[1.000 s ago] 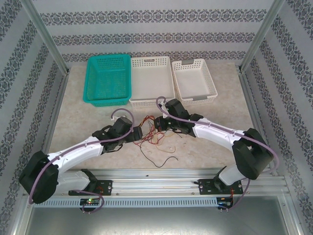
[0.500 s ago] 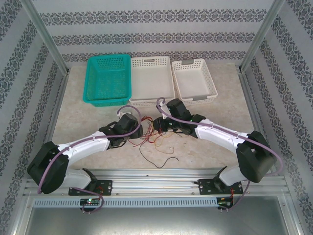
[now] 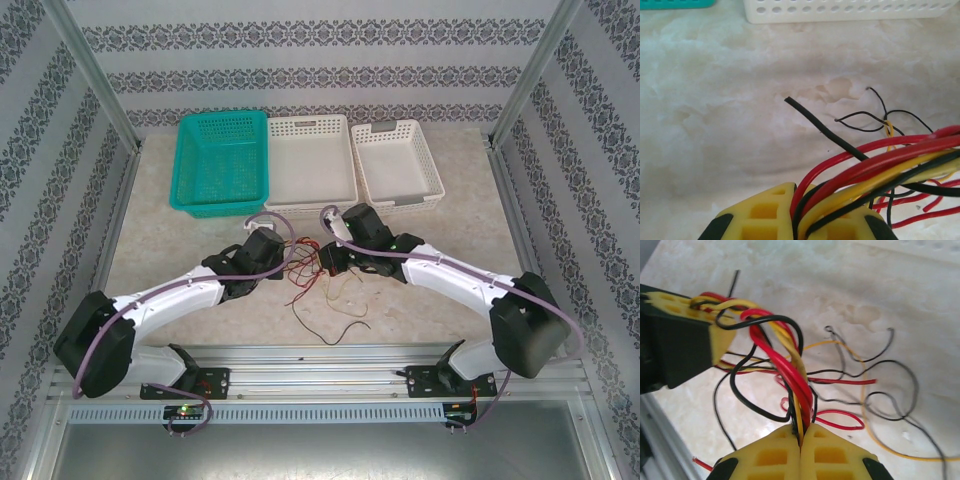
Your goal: Untangle the cables
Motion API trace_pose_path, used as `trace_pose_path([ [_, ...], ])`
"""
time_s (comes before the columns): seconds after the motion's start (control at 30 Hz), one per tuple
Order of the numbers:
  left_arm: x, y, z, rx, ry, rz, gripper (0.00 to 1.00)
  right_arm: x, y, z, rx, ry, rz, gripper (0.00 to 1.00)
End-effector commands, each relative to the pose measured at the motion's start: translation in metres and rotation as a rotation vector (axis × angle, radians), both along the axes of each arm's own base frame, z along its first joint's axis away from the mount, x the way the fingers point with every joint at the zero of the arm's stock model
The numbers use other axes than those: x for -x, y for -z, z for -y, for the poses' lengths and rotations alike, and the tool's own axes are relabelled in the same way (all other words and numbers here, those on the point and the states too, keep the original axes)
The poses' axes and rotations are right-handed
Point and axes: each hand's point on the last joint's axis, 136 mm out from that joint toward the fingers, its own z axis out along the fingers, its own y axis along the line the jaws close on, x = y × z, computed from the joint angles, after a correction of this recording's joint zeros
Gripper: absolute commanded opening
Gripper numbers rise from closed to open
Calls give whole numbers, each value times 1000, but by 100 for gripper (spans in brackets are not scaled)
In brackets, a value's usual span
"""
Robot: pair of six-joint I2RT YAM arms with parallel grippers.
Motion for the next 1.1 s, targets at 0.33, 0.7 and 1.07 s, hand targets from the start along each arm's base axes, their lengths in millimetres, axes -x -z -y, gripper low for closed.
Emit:
trace_pose_path([
  [0.33, 13, -14, -8, -24, 31, -24, 0, -5, -31, 39, 32, 118, 87, 48],
  [0.7, 20, -41, 22, 165, 72, -46, 0, 17, -49, -3, -131, 77, 148, 79],
  [1.07, 41, -66, 40, 273, 118, -18, 0, -24, -18, 8, -10, 344, 140, 81],
])
